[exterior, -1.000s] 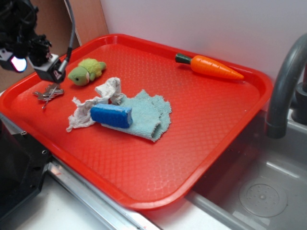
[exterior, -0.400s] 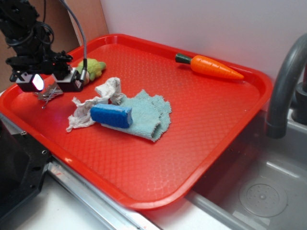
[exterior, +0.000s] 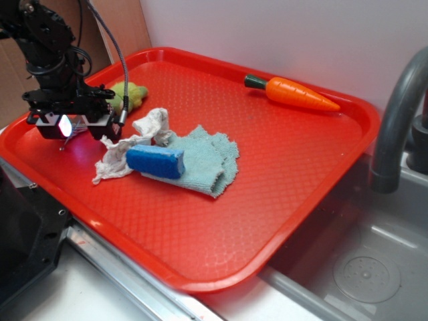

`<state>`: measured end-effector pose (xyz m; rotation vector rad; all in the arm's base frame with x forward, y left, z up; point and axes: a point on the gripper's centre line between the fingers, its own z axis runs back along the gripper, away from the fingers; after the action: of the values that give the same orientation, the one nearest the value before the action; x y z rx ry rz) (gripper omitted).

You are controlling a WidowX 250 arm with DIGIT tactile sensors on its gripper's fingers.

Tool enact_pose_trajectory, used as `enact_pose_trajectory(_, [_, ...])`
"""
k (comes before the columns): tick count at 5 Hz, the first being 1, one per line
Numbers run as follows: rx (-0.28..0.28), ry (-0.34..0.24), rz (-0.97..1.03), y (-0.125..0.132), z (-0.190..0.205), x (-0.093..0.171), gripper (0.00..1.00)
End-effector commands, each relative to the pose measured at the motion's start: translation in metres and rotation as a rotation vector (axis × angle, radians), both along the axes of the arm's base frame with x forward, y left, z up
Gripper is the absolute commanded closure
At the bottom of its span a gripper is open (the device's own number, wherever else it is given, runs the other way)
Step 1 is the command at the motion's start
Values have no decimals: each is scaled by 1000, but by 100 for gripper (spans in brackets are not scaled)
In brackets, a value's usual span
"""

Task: Grab the silver keys.

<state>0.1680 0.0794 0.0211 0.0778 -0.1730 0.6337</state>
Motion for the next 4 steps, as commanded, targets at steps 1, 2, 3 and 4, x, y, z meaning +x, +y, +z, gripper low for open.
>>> enact_pose_trajectory(1, [-3, -20, -57, 0, 20, 1, 100])
enact_pose_trajectory(2, [-27, 9, -194, -2, 32, 5, 100])
enact_pose_trajectory(3, [39, -8, -305, -13, 62, 5, 100])
enact_pose_trajectory(4, [21, -40, -391, -19, 82, 7, 100])
